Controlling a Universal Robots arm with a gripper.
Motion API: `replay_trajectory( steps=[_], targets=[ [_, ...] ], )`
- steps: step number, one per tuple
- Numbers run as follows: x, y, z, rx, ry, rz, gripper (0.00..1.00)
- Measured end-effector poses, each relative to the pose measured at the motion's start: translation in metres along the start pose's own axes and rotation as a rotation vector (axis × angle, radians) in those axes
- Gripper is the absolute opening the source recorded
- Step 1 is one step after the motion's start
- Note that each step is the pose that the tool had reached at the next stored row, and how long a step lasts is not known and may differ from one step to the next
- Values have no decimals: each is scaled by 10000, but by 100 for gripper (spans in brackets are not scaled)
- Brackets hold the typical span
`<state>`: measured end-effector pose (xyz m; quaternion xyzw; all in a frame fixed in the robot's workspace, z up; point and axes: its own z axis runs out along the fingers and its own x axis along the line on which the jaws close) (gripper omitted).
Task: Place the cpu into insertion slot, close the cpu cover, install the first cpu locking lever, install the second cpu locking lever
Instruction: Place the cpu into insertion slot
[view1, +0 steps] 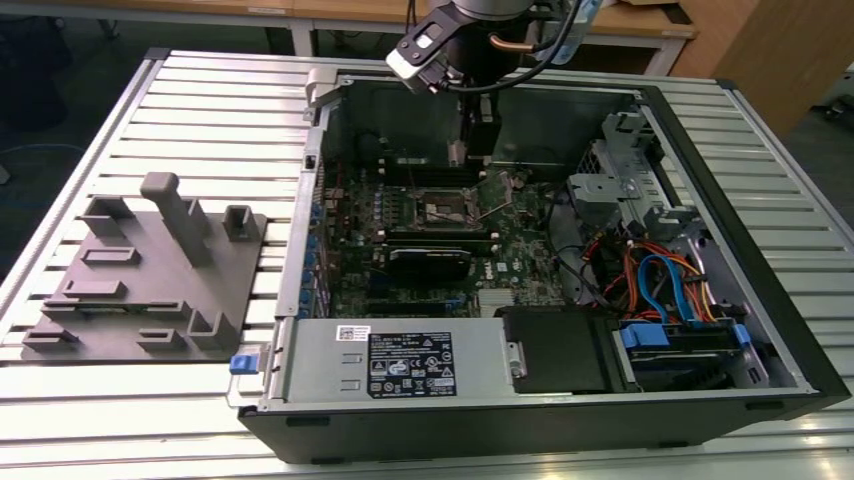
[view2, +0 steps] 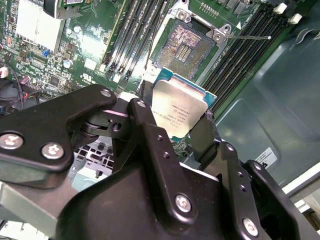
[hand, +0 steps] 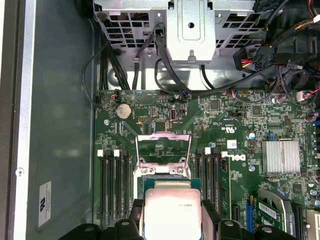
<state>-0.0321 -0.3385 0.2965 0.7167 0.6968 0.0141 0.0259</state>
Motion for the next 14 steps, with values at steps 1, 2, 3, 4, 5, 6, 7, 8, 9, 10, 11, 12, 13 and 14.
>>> replay_trajectory(
  steps=[1, 2, 3, 4, 5, 6, 7, 8, 9, 10, 11, 12, 13, 14],
  targets=[
    [0, 0, 1, 0, 0, 0, 54],
    [1, 0, 5, -2, 4, -4, 54],
    [0, -1, 11, -3, 5, -22, 54],
    [0, -1, 16, -3, 6, -84, 54],
    [1, -1, 23, -4, 12, -172, 54],
    [0, -2, 28, -6, 16, -245, 54],
    [0, -2, 28, -5, 16, -264, 54],
    [0, -2, 28, -4, 16, -265, 54],
    [0, -2, 28, -5, 16, -265, 54],
    [1, -2, 29, -6, 18, -266, 54],
    [0, -2, 30, -5, 17, -266, 54],
    [1, -2, 31, -6, 18, -266, 54],
    [1, -2, 32, -6, 18, -266, 54],
    [1, -2, 34, -6, 18, -266, 54]
  ],
)
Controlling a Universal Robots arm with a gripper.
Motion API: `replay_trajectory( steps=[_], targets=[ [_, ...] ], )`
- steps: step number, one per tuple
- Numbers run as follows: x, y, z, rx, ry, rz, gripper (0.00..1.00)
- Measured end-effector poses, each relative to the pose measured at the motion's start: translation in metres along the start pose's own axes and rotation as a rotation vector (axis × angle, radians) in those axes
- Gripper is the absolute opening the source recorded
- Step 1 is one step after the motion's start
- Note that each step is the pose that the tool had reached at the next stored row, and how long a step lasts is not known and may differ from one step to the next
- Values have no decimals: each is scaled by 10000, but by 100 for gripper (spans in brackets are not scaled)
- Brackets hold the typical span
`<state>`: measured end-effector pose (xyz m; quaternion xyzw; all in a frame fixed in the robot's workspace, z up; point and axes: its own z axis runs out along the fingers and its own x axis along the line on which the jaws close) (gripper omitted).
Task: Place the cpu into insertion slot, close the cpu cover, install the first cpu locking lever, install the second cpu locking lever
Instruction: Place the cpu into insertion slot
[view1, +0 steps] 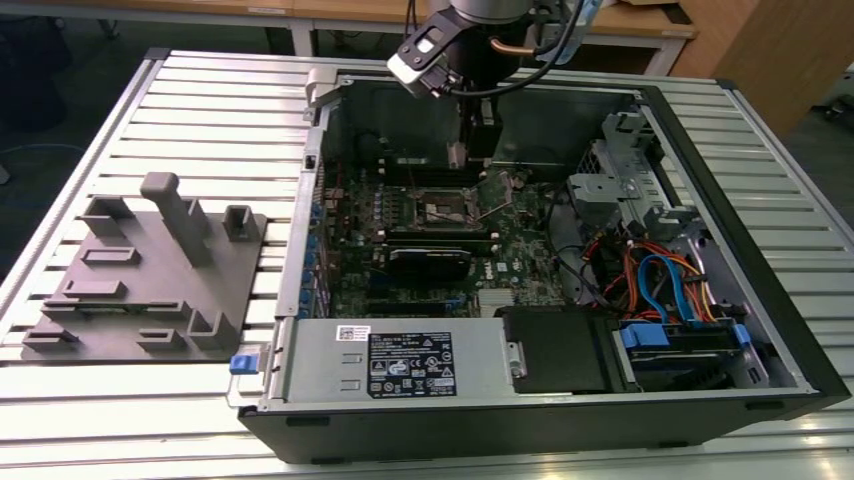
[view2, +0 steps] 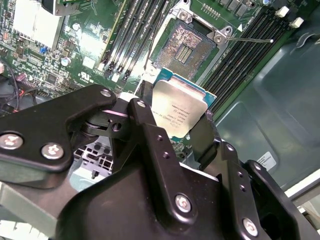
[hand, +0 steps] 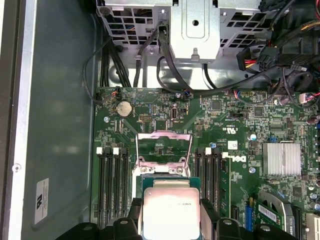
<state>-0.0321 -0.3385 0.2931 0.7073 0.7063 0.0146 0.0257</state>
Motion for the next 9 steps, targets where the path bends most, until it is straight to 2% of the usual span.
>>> replay_trajectory(
  steps=[9],
  targets=[
    [0, -2, 37, 3, -5, 4, 54]
  ],
)
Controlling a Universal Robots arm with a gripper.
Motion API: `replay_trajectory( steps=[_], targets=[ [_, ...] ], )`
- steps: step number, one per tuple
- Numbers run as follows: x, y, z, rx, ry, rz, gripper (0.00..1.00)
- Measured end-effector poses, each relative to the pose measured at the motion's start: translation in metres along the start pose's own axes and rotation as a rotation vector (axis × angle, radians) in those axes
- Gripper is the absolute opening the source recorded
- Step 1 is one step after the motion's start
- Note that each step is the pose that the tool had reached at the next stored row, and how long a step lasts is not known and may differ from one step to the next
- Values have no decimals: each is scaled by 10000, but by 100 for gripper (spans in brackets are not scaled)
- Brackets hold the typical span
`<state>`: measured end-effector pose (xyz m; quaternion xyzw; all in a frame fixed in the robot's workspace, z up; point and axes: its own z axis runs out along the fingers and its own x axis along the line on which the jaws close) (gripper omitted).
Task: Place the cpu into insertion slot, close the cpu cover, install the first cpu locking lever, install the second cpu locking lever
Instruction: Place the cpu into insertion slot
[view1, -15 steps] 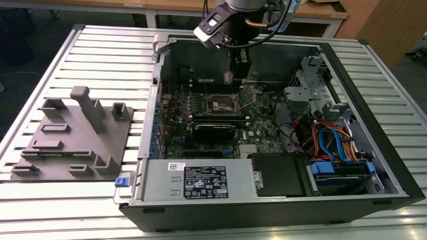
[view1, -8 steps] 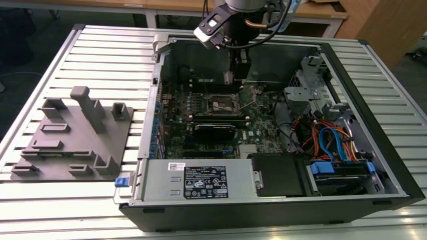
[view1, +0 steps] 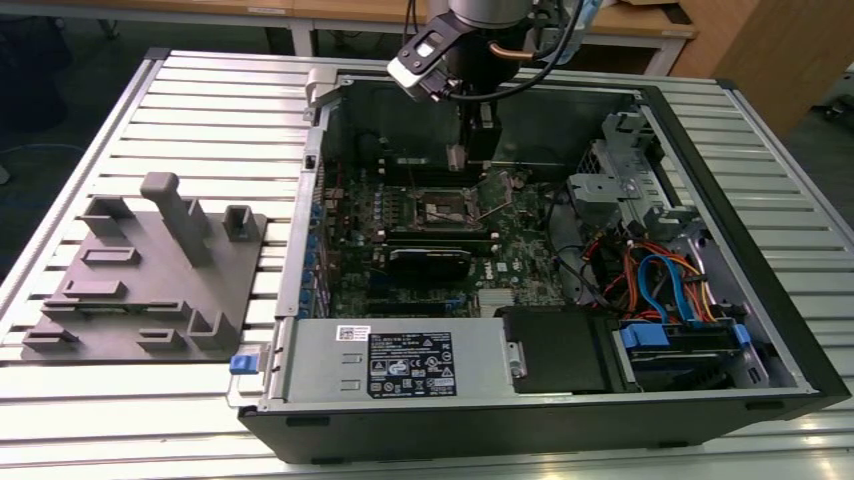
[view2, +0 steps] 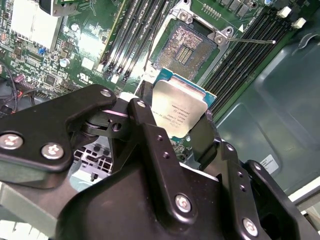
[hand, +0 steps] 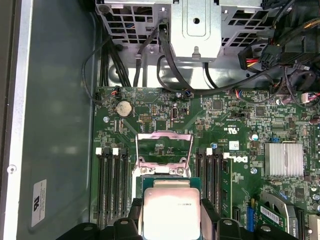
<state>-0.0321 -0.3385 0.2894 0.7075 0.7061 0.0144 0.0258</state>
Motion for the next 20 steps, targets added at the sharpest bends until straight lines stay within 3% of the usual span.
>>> replay_trajectory(
  steps=[13, 20],
  targets=[
    [0, -1, 18, -2, 4, 1, 54],
    [3, -7, 132, -2, 4, 0, 54]
  ],
)
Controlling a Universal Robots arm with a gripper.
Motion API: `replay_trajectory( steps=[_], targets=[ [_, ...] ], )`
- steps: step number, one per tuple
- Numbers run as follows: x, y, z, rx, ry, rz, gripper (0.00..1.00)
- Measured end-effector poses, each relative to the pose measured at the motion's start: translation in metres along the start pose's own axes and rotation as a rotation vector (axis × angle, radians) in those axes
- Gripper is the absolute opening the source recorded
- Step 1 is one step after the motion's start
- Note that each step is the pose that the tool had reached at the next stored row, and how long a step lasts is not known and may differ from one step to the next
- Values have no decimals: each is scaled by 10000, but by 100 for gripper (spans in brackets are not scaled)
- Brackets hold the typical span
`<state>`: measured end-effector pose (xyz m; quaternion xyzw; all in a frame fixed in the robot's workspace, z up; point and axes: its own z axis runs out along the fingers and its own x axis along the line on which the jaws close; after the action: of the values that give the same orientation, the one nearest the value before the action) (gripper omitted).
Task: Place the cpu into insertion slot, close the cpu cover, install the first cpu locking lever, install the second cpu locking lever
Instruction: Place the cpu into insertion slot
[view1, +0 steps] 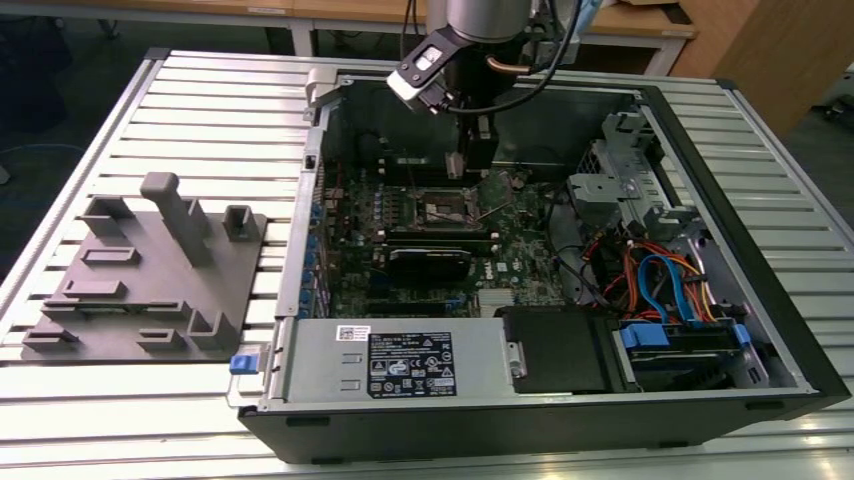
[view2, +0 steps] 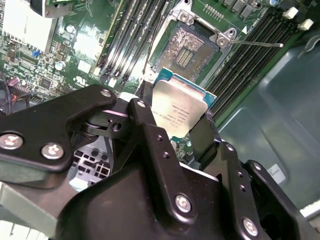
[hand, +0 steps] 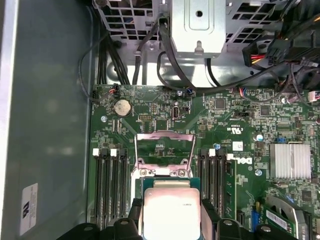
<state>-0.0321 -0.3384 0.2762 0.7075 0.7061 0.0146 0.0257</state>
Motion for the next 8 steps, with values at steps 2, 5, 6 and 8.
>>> replay_trajectory(
  steps=[2, 5, 6, 8],
  targets=[
    [1, -8, 37, -1, 0, 2, 54],
    [5, -50, 88, -19, 2, -38, 54],
    [5, -55, 106, -32, 5, -80, 54],
    [6, -64, 132, -75, 10, -161, 54]
  ],
)
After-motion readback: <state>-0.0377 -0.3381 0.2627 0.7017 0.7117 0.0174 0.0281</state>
